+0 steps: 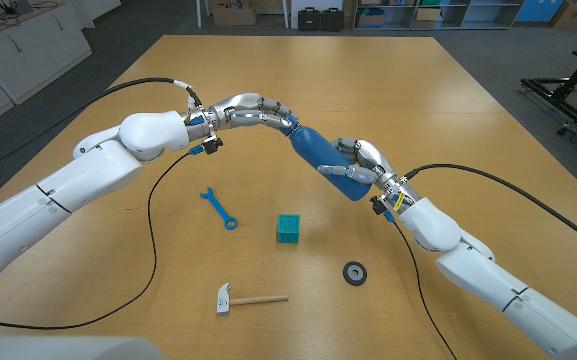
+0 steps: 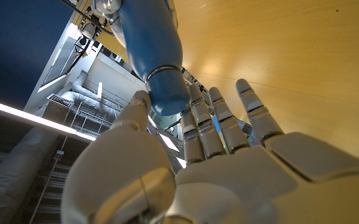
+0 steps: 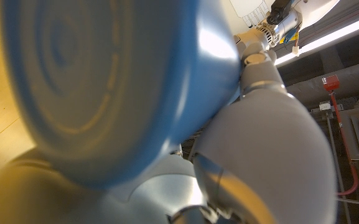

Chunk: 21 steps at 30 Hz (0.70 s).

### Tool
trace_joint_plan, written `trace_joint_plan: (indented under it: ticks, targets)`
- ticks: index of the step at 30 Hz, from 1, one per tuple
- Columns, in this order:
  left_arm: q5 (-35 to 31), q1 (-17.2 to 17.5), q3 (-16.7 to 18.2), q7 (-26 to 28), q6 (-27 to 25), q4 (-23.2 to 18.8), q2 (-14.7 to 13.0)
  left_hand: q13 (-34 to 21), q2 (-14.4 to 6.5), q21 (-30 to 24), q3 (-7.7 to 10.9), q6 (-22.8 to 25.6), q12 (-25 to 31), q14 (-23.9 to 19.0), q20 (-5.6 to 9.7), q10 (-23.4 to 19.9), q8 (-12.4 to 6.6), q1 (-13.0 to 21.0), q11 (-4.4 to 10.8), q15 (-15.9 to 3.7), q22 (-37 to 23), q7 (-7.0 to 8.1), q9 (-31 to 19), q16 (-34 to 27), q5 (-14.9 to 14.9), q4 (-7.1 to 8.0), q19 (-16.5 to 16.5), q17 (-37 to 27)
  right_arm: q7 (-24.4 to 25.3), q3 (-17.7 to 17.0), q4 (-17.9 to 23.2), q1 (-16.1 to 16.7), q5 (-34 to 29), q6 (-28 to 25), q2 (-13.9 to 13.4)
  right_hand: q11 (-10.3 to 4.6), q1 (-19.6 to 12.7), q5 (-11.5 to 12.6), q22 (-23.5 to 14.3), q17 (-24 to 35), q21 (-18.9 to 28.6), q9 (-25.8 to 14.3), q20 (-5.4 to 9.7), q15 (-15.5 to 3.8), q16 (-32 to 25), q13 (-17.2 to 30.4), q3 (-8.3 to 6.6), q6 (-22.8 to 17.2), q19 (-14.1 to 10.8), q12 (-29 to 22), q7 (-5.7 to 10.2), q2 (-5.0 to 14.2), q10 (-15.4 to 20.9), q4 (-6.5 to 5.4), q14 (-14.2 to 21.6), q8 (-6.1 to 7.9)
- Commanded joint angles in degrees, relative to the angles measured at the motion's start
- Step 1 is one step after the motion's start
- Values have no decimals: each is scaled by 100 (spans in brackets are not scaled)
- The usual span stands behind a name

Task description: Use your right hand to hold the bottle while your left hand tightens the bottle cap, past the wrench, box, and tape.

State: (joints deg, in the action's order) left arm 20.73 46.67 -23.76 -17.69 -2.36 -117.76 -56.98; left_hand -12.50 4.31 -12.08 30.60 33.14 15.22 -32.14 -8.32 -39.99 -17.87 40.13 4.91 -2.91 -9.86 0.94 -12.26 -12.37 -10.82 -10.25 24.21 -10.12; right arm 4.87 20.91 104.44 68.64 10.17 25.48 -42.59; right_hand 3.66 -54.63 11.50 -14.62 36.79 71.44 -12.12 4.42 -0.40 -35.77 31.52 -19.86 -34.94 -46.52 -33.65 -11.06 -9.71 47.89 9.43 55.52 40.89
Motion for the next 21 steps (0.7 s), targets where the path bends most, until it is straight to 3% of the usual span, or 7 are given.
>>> trace_joint_plan:
  ticks: [1, 7, 12, 18, 21]
  targets:
    - [-137, -25, -44, 194, -73, -53, 62, -10, -205, -6, 233, 400, 123, -257, 101, -427, -172, 491, 188, -596, -6, 108, -13, -36, -83, -45, 197, -8, -100, -49, 3, 22, 206, 89, -20, -1319, -1511, 19, -4, 34, 44, -20, 863, -1158, -3, 16, -165, -1476, -11, -3, 1427, 1558, 1338, -60, 781, 29]
    - [-205, 5, -36, 283, -5, -52, 80, 1, -315, -5, 453, 827, 187, -638, 256, -849, -337, 940, 350, -786, 0, 245, -15, -51, -112, -48, 388, 12, -479, -39, -67, -37, 718, 183, -74, -1319, -1514, 20, 4, 41, 50, -19, 864, -1160, 5, 7, -170, -1475, -6, 15, 1432, 1555, 1340, -55, 780, 28]
    - [-201, 68, -41, 325, 311, 107, 195, -3, -366, -1, 531, 969, 224, -805, 362, -1055, -390, 1085, 462, -844, 1, 313, -15, -57, -120, -39, 460, 13, -958, 33, -152, -162, 1305, 227, -91, -1299, -1520, 21, 12, 47, 59, -18, 864, -1164, 11, 13, -177, -1483, -6, 15, 1414, 1554, 1364, -50, 786, 31]
    - [-210, 28, -117, 241, 619, 326, 341, -4, -369, 7, 569, 1054, 201, -854, 397, -1069, -420, 1148, 513, -888, 1, 414, -14, -33, -122, -32, 486, 20, -1651, 194, -323, -392, 2049, 179, -62, -1298, -1530, 24, 22, 59, 82, -16, 863, -1172, 13, 6, -189, -1490, -22, 30, 1415, 1561, 1392, -46, 814, 32]
    - [-224, -8, -164, 205, 805, 444, 445, -8, -365, 11, 588, 1114, 195, -880, 409, -1105, -441, 1193, 610, -915, 0, 466, -14, -18, -122, -33, 505, 19, -2064, 290, -395, -528, 2434, 117, -46, -1300, -1539, 25, 27, 64, 97, -15, 863, -1174, 14, 9, -197, -1495, -38, 34, 1404, 1563, 1406, -40, 833, 33]
